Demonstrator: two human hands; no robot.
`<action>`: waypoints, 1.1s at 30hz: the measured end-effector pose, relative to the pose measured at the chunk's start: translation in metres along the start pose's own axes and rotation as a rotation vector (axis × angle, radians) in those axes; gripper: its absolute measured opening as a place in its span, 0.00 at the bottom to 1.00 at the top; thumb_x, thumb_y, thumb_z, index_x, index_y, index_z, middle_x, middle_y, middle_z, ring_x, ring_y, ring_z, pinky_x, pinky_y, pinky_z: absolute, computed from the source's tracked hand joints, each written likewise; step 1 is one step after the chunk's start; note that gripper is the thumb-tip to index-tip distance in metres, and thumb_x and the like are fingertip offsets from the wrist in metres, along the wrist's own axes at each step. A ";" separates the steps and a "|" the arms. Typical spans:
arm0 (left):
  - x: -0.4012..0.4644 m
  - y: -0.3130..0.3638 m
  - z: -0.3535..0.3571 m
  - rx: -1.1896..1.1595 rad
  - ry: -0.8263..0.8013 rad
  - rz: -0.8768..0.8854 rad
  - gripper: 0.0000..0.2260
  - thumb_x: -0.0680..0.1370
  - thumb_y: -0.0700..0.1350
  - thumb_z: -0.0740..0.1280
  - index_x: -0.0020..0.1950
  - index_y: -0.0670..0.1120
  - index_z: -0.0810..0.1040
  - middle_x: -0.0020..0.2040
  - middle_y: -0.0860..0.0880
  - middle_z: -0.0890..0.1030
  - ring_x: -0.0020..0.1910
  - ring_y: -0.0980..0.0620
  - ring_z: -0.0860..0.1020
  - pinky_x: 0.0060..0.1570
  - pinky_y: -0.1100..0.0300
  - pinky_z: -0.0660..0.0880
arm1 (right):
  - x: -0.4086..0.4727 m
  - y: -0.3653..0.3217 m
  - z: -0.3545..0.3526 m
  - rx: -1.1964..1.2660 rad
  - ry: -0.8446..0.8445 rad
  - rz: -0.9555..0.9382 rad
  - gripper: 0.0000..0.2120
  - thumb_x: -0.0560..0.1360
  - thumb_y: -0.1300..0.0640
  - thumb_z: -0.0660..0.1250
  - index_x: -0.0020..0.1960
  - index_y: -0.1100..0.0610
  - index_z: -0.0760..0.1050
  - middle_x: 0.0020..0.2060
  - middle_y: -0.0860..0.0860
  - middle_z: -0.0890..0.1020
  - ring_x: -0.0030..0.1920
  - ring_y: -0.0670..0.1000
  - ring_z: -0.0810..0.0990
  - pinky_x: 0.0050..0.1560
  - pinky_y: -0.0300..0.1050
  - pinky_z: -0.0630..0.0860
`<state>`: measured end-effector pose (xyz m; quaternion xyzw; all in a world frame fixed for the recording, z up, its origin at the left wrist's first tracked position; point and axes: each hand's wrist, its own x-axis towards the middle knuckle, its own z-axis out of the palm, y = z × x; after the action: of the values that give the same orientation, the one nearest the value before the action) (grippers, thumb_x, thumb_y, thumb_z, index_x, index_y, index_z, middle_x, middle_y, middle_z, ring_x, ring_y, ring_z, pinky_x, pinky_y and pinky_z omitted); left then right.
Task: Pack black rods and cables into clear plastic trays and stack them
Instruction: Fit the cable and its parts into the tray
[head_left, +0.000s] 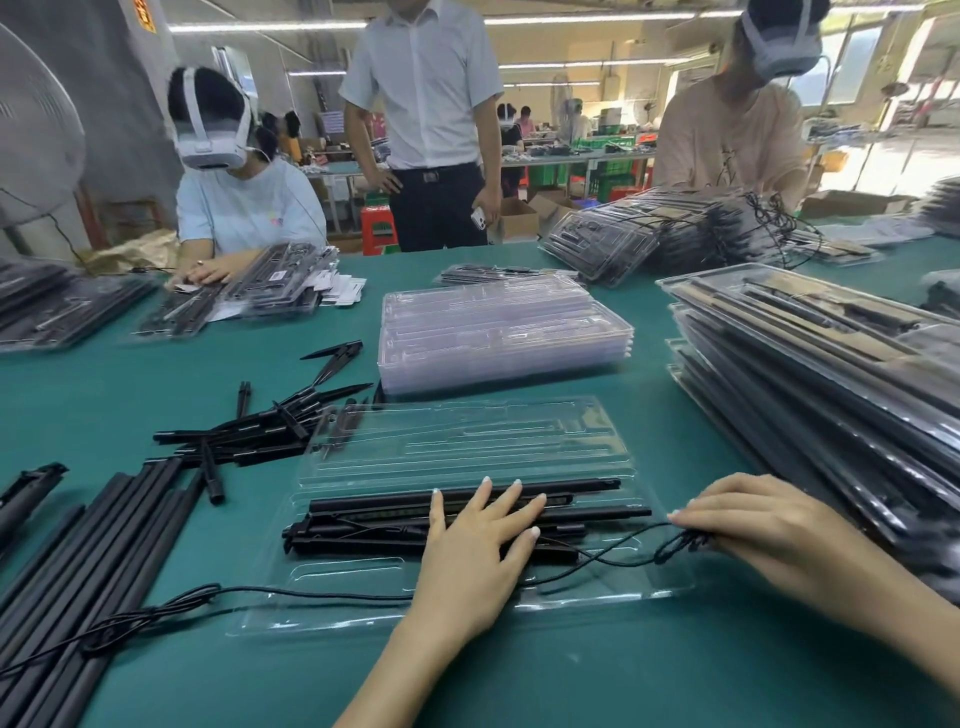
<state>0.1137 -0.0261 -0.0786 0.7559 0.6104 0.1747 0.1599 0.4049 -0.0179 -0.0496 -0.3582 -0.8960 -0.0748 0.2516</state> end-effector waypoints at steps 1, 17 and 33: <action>0.001 -0.001 -0.001 0.012 -0.014 -0.001 0.18 0.83 0.57 0.51 0.72 0.68 0.60 0.75 0.65 0.56 0.76 0.61 0.47 0.72 0.48 0.32 | 0.000 -0.003 0.002 0.065 0.007 0.052 0.16 0.80 0.48 0.59 0.58 0.52 0.81 0.44 0.40 0.81 0.45 0.43 0.78 0.45 0.36 0.73; -0.001 0.002 0.006 -0.009 0.062 -0.034 0.16 0.81 0.60 0.53 0.69 0.71 0.63 0.74 0.67 0.58 0.75 0.64 0.48 0.71 0.51 0.31 | 0.038 -0.047 0.016 0.657 -0.158 0.455 0.14 0.79 0.58 0.62 0.42 0.45 0.83 0.24 0.52 0.76 0.26 0.45 0.71 0.32 0.41 0.69; -0.001 0.001 0.009 0.025 0.083 -0.019 0.17 0.82 0.59 0.52 0.71 0.69 0.62 0.75 0.66 0.58 0.76 0.63 0.48 0.71 0.51 0.30 | 0.054 -0.037 0.037 0.470 -0.559 0.147 0.13 0.78 0.53 0.65 0.54 0.34 0.77 0.46 0.39 0.75 0.52 0.41 0.68 0.57 0.37 0.64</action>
<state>0.1181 -0.0273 -0.0861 0.7442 0.6256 0.1968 0.1268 0.3317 -0.0006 -0.0522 -0.3608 -0.8946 0.2521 0.0773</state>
